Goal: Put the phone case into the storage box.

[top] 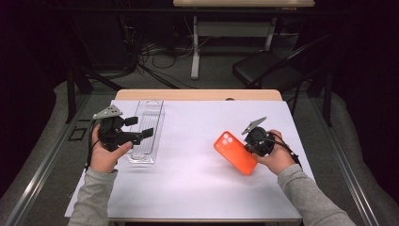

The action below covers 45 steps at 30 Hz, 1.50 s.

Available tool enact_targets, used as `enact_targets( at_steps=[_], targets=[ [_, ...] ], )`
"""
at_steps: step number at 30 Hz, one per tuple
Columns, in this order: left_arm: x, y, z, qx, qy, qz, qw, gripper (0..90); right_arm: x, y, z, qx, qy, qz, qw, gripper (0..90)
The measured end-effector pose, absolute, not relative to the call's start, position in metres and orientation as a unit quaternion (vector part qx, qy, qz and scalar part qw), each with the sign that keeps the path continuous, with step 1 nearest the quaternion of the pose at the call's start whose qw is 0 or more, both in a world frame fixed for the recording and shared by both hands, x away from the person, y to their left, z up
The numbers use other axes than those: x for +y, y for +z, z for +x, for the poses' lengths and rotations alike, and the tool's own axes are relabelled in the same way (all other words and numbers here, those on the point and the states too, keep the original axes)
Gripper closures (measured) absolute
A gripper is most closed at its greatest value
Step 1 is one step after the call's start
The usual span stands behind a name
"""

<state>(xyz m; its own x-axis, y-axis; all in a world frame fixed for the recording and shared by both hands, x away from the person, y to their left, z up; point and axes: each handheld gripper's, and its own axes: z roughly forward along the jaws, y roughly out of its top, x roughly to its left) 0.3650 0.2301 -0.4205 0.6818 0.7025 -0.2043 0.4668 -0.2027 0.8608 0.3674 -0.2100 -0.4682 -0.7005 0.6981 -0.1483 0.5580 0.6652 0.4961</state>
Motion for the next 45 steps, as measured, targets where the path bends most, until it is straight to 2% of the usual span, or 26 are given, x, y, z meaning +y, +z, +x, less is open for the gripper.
enact_targets(
  at_steps=[20,45],
  targets=[
    [0.220,-0.421,0.362,0.374,0.116,0.771,0.502,14.7,-0.195,-0.460,0.347,0.854,0.304,0.378,0.189,90.0],
    [0.197,-0.432,0.356,0.365,0.112,0.772,0.507,15.8,-0.173,-0.458,0.341,0.786,0.425,0.397,0.211,89.9]
  ],
)
